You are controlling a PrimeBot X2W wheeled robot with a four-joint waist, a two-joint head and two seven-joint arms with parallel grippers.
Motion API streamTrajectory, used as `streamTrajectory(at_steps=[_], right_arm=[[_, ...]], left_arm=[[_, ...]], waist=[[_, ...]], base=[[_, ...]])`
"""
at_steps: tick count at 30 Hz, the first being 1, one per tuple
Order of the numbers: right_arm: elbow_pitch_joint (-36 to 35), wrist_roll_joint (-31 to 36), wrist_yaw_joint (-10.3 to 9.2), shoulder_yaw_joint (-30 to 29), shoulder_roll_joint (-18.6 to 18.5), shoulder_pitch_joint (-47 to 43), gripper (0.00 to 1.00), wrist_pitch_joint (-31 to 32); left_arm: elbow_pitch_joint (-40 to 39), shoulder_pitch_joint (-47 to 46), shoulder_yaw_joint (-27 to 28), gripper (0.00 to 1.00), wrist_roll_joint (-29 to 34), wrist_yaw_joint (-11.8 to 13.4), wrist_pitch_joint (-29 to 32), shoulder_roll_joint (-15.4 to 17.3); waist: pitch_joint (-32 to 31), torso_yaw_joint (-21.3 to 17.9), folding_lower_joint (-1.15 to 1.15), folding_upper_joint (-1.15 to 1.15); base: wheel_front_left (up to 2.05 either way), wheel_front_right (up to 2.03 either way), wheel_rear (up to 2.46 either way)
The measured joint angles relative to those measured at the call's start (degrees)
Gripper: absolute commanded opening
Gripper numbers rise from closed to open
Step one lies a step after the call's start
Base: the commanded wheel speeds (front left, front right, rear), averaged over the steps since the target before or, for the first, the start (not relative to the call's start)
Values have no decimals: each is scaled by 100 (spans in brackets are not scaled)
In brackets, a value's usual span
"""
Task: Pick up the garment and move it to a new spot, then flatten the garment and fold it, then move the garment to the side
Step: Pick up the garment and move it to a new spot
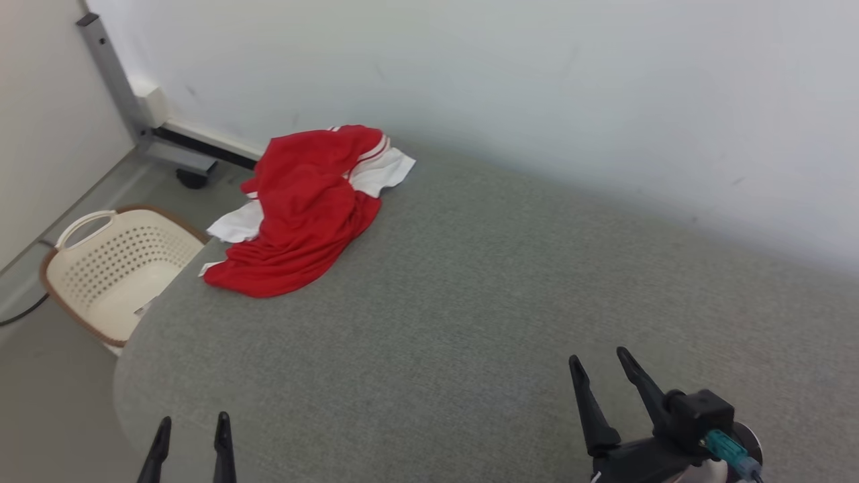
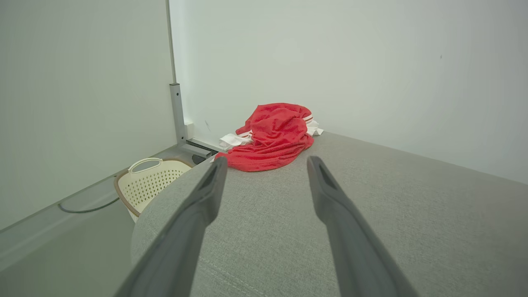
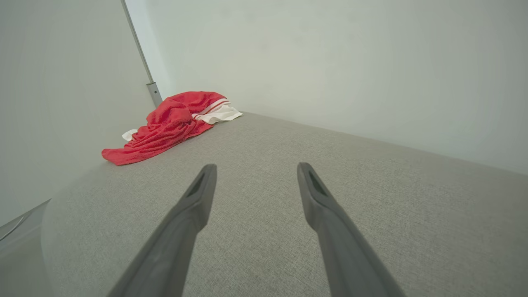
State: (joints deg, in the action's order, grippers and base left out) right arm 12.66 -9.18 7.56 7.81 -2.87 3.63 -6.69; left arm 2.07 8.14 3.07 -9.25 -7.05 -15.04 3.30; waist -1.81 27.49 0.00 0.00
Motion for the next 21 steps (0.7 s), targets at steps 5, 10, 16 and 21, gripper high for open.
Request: streamTrajectory(at_steps=[5, 10, 16, 21], right_arm=[[120, 3, 0, 231, 1, 201, 100, 20], [291, -25, 0, 423, 0, 402, 100, 9], [443, -33, 0, 499, 0, 489, 100, -63], [489, -33, 0, 519, 0, 511, 100, -98]], left_arm=[[-176, 91, 131, 100, -40, 53, -1, -14], [-316, 203, 240, 100, -67, 103, -1, -31], [-388, 251, 212, 100, -133, 169, -1, -34], [-249, 235, 100, 100, -299, 171, -1, -33]], waist=[[92, 189, 0, 0], [220, 297, 1, 1], [262, 331, 1, 1], [268, 319, 1, 1]], base=[[0, 0, 0], [0, 0, 0], [-1, -1, -1], [0, 0, 0]])
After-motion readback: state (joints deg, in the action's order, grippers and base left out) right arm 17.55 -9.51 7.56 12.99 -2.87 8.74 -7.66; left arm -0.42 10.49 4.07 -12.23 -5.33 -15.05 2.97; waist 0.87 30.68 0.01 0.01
